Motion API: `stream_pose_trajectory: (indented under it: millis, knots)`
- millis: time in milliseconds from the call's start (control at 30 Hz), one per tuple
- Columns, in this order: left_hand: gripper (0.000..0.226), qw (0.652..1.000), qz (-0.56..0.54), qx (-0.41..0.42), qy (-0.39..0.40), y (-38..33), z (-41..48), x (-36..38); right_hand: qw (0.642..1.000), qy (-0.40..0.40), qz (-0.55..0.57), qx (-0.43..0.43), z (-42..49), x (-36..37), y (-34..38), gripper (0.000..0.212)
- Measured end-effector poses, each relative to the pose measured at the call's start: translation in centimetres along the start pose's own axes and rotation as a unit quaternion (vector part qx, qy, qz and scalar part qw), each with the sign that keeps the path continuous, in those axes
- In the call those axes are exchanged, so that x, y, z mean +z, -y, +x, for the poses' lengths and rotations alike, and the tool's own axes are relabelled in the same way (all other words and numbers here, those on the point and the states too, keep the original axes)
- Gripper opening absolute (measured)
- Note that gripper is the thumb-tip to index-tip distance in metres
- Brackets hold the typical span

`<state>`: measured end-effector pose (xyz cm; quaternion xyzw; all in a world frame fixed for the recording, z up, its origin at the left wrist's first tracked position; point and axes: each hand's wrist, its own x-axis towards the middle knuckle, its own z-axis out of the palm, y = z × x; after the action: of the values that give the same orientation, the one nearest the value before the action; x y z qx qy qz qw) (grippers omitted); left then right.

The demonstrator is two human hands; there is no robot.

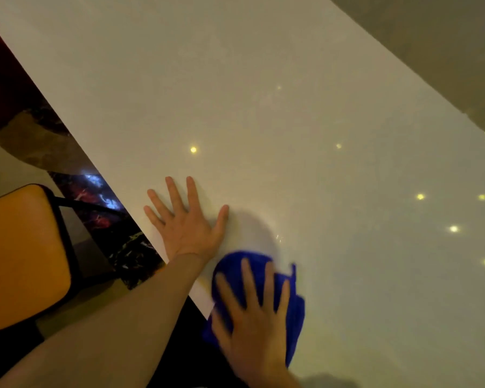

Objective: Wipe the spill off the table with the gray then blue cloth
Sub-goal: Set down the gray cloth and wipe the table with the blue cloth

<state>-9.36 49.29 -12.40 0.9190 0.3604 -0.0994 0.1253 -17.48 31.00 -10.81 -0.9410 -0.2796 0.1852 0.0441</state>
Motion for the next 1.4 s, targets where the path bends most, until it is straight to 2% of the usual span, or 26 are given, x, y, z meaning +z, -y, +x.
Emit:
stream_pose_trajectory:
  millis: [100,200,300,433,500,600,700,767,833,933,1000,1100,1200,1300,1400]
  knots:
    - [0.097,1.000,0.013,-0.003,0.003,-0.2,-0.1,-0.1,0.998,0.035,-0.017,-0.059,-1.9,1.0,0.0,0.071]
    - [0.097,1.000,0.014,0.000,0.001,-0.2,0.0,0.0,0.997,-0.009,0.007,-0.080,2.7,-1.1,-2.8,0.063]
    - [0.096,1.000,0.008,0.005,-0.003,-0.2,0.1,-0.1,0.996,-0.084,0.041,0.007,13.2,-4.5,-7.2,0.062]
    - [0.094,0.999,-0.009,0.014,-0.034,-0.1,0.2,0.5,0.987,-0.072,0.068,0.124,28.9,-10.9,-14.4,0.069]
    - [0.094,0.999,-0.015,0.010,-0.044,0.0,0.1,0.7,0.985,-0.067,0.053,0.151,31.9,-12.7,-15.8,0.071]
    - [0.093,0.999,-0.012,0.011,-0.043,-0.1,0.1,0.8,0.983,-0.088,0.044,0.155,27.6,-10.9,-13.3,0.069]
    - [0.094,0.999,-0.001,0.012,-0.033,-0.1,0.0,0.6,0.983,-0.105,0.058,0.138,13.5,-4.8,-6.2,0.068]
    - [0.094,0.999,0.006,0.007,-0.033,-0.2,-0.1,0.4,0.991,-0.071,0.055,0.101,3.7,-1.1,-2.2,0.073]
    - [0.095,1.000,0.004,0.008,-0.024,-0.2,-0.2,0.3,0.999,-0.017,0.005,0.049,-1.1,0.6,-1.6,0.075]
    - [0.094,0.999,0.001,0.010,-0.030,-0.1,0.0,0.2,1.000,0.002,-0.010,-0.026,0.9,-0.6,-5.5,0.066]
    - [0.093,0.999,-0.003,0.013,-0.031,-0.1,0.0,0.3,0.999,-0.034,-0.016,-0.032,4.8,-2.6,-9.2,0.062]
    - [0.093,0.999,-0.005,0.012,-0.029,-0.2,0.0,0.2,0.994,-0.080,0.021,0.071,14.8,-6.8,-15.5,0.063]
    - [0.094,0.999,-0.009,0.015,-0.038,0.0,0.1,0.4,0.981,-0.074,0.050,0.172,23.3,-10.5,-19.9,0.065]
    - [0.094,0.999,-0.008,0.012,-0.041,0.1,0.3,0.7,0.968,-0.094,0.057,0.228,23.7,-9.8,-18.8,0.066]
    - [0.095,0.999,-0.004,0.012,-0.034,0.1,0.1,0.5,0.956,-0.128,0.058,0.259,14.1,-5.6,-11.2,0.064]
